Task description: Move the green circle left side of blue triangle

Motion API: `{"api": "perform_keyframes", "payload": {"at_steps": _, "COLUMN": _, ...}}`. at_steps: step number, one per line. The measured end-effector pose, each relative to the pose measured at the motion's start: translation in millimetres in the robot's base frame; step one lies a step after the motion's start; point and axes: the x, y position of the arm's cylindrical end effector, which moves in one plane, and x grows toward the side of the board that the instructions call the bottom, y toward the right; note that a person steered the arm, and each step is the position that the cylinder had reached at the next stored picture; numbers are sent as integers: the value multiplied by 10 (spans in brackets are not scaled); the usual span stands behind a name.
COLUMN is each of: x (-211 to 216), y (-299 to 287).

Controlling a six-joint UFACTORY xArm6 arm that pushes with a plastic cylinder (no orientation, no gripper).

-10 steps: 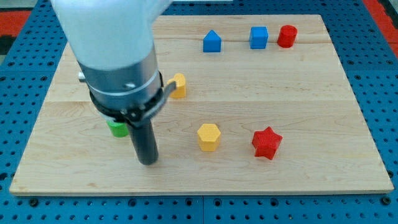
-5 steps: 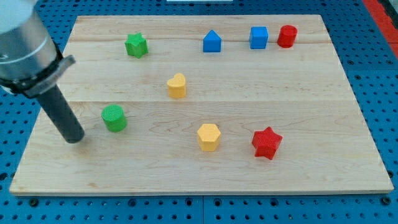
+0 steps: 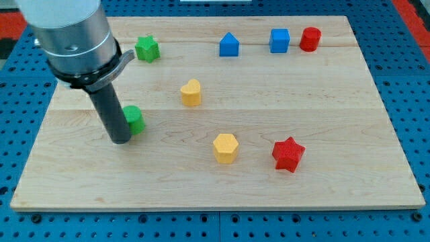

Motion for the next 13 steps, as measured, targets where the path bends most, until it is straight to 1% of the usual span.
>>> {"api": "perform_keyframes", "payload": {"at_steps": 1, "x": -144, "y": 144}}
{"api": "perform_keyframes", "payload": {"at_steps": 5, "x": -851, "y": 154}}
{"api": "perform_keyframes", "payload": {"at_steps": 8, "x": -1201, "y": 167}}
{"api": "perform_keyframes", "payload": {"at_steps": 13, "x": -2019, "y": 815}}
